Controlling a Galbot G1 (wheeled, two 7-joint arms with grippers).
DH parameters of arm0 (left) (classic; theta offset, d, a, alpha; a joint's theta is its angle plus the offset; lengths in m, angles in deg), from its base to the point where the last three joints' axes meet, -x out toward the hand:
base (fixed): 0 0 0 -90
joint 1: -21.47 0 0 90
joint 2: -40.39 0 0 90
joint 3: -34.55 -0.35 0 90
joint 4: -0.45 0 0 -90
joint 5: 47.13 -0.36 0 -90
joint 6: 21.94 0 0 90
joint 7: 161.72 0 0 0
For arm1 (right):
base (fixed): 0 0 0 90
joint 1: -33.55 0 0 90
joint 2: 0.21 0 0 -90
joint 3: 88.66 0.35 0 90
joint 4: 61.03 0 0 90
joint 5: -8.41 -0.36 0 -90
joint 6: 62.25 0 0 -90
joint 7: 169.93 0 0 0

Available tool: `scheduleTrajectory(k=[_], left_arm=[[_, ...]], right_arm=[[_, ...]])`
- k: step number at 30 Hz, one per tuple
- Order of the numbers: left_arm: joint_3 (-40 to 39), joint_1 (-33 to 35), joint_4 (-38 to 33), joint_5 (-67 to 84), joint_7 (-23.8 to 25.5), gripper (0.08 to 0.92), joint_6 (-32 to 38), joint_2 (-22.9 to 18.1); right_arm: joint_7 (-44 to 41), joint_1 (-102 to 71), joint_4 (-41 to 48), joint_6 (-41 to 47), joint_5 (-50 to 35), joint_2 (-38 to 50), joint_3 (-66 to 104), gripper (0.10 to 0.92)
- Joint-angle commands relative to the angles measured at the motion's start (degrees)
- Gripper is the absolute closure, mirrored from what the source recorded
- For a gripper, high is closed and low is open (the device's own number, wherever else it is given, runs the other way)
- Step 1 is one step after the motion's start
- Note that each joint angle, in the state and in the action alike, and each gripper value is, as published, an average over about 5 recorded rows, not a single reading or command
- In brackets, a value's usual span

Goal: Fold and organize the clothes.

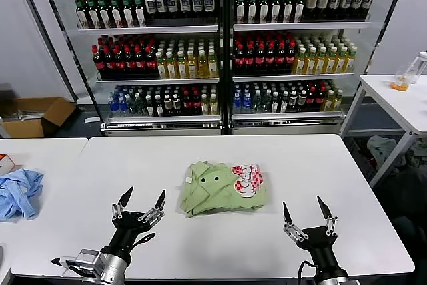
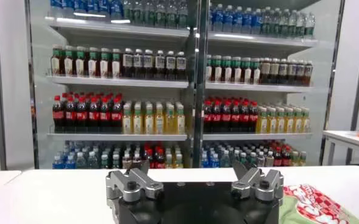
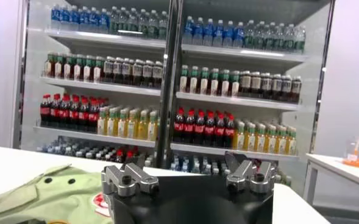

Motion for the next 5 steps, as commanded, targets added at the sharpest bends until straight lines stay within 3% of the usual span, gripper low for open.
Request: scheduleTrajectory(k=[1, 5], left_arm=[[1.66, -0.87, -0.02, -0.92, 2.45, 0.177, -0.64, -0.53], [2.07, -1.00, -0.04, -0.97, 2.91, 0.177, -0.64, -0.09]], right_arm=[[0.26, -2.04, -1.58, -0.96, 0.80, 0.38, 1.09, 0.203], [0.19, -2.01, -2.00, -0.51, 0.72, 0.45, 1.57, 0.203]])
